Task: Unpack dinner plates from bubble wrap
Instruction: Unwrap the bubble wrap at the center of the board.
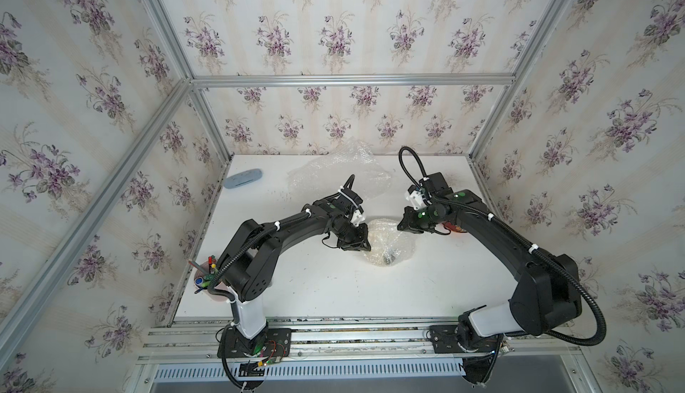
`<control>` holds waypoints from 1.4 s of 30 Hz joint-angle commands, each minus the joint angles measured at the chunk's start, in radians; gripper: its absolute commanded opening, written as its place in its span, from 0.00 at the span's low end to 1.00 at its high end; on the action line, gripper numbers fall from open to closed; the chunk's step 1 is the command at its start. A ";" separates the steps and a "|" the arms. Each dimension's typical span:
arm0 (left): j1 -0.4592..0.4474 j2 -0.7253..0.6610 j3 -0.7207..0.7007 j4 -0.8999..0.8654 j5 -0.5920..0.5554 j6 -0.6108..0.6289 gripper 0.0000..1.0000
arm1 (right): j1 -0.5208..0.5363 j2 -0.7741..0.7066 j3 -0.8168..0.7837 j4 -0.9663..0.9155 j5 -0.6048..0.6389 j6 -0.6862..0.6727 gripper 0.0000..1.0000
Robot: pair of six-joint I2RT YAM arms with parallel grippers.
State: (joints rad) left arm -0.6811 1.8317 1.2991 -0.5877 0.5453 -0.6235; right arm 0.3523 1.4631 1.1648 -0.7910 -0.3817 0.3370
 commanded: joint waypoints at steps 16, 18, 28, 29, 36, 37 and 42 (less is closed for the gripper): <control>-0.003 0.048 0.130 -0.208 0.007 -0.056 0.16 | 0.105 -0.030 -0.025 0.091 0.022 0.043 0.60; -0.003 0.053 0.146 -0.214 0.009 -0.071 0.16 | 0.127 -0.047 -0.033 0.075 0.049 0.051 0.67; -0.007 0.055 0.190 -0.246 0.004 -0.111 0.16 | 0.178 -0.114 -0.149 0.117 0.060 0.103 0.74; -0.010 0.055 0.190 -0.248 0.004 -0.112 0.16 | 0.178 -0.111 -0.152 0.130 0.059 0.107 0.73; -0.036 0.047 0.186 -0.251 -0.013 -0.123 0.16 | 0.178 -0.078 -0.143 0.202 0.077 0.135 0.55; -0.037 0.044 0.185 -0.250 -0.018 -0.124 0.16 | 0.177 -0.079 -0.149 0.214 0.069 0.139 0.50; -0.038 0.034 0.191 -0.250 -0.032 -0.130 0.16 | 0.178 -0.080 -0.164 0.207 0.065 0.160 0.21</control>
State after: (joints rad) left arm -0.7181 1.8771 1.4830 -0.8299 0.5175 -0.7467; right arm 0.5301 1.3869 1.0069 -0.6006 -0.3252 0.4725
